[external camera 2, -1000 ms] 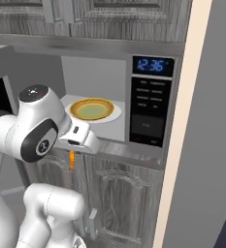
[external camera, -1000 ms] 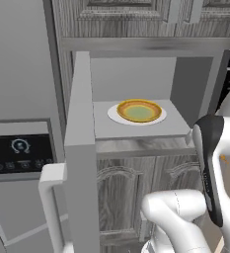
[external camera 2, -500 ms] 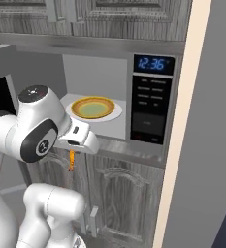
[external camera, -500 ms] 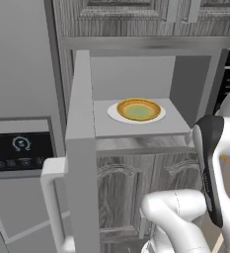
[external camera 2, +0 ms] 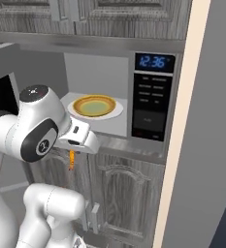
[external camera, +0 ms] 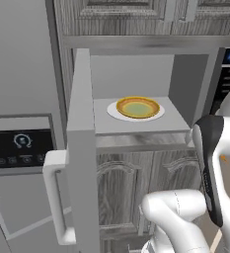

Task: Pick the shrimp from the counter and place it in the microwave. Then turn on the microwave.

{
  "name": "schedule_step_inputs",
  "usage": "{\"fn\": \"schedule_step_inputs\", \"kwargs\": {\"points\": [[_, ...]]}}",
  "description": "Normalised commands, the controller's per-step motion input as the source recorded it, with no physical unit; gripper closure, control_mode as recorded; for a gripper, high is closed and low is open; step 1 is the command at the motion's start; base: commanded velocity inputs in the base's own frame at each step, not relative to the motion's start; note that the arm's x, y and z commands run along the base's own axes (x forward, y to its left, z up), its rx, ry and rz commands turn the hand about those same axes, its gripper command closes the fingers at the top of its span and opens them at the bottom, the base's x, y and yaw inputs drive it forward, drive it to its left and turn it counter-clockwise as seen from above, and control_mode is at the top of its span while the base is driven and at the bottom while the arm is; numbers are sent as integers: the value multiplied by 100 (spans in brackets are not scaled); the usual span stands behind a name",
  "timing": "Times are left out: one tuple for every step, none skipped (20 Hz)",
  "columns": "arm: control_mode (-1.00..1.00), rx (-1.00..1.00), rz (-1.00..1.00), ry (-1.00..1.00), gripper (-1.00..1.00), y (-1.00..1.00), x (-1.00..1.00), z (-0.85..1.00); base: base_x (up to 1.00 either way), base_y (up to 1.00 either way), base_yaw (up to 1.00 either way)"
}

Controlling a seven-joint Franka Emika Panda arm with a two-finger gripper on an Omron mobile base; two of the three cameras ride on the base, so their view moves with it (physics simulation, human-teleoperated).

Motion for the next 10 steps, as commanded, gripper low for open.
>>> {"fn": "schedule_step_inputs", "kwargs": {"points": [[100,0,0,0,100,0,0,0,-38,4,0],[100,0,0,0,100,0,0,0,-37,5,0],[100,0,0,0,100,0,0,0,-41,5,0],[100,0,0,0,100,0,0,0,-40,5,0],[100,0,0,0,100,0,0,0,-40,5,0],[100,0,0,0,100,0,0,0,-37,6,0],[100,0,0,0,100,0,0,0,-35,7,-1],[100,0,0,0,100,0,0,0,-25,6,-3],[100,0,0,0,100,0,0,0,-25,5,-2],[100,0,0,0,100,0,0,0,-25,4,-2]]}}
